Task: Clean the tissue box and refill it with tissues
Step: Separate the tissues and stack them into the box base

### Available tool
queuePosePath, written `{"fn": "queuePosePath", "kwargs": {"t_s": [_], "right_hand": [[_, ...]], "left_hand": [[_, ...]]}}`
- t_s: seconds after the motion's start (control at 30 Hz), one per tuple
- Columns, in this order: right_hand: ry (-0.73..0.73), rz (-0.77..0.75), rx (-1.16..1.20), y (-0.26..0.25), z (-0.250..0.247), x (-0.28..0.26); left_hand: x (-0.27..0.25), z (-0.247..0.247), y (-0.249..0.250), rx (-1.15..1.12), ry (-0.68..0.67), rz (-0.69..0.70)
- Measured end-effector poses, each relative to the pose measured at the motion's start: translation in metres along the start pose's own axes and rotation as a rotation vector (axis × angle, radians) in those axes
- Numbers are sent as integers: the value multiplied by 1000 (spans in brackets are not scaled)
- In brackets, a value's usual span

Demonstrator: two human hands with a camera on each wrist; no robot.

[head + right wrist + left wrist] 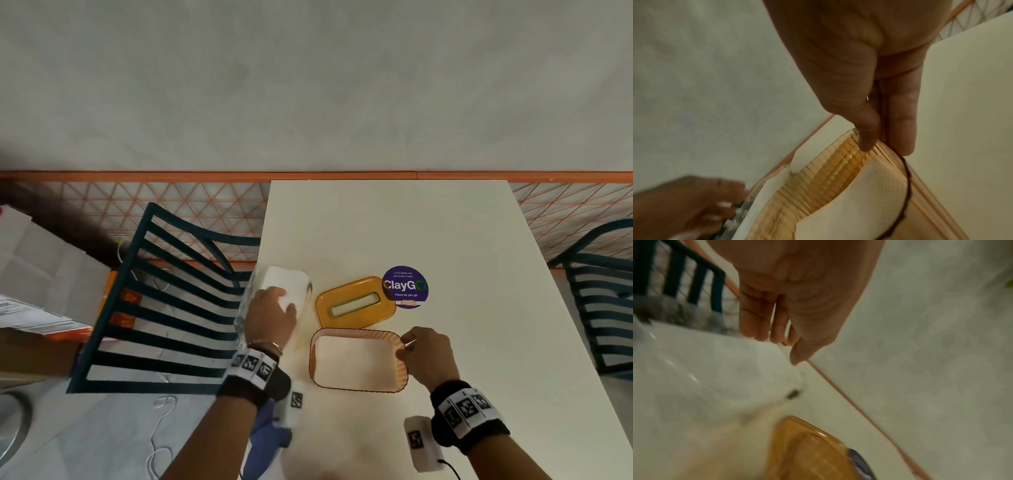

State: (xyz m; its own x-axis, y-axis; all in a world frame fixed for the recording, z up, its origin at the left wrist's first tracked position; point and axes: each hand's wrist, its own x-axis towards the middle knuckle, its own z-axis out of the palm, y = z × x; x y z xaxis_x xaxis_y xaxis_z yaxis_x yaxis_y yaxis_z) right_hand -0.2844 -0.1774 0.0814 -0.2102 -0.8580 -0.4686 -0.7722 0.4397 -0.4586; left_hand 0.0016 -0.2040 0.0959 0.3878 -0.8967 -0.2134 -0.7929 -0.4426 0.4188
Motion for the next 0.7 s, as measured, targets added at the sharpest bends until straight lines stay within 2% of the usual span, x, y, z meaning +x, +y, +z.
{"fn": "queuePosePath", "kwargs": {"t_s": [0.07,0.17,0.7], "right_hand": [[-44,25,63,1,-3,3],[-53,40,113,4,-4,5],[-68,57,123,5,-6,5]], "left_hand": [[22,-3,-20,106,-65,-130],[36,1,-37,179,-163,-162],[30,0,-23,358,-130,-199]]}}
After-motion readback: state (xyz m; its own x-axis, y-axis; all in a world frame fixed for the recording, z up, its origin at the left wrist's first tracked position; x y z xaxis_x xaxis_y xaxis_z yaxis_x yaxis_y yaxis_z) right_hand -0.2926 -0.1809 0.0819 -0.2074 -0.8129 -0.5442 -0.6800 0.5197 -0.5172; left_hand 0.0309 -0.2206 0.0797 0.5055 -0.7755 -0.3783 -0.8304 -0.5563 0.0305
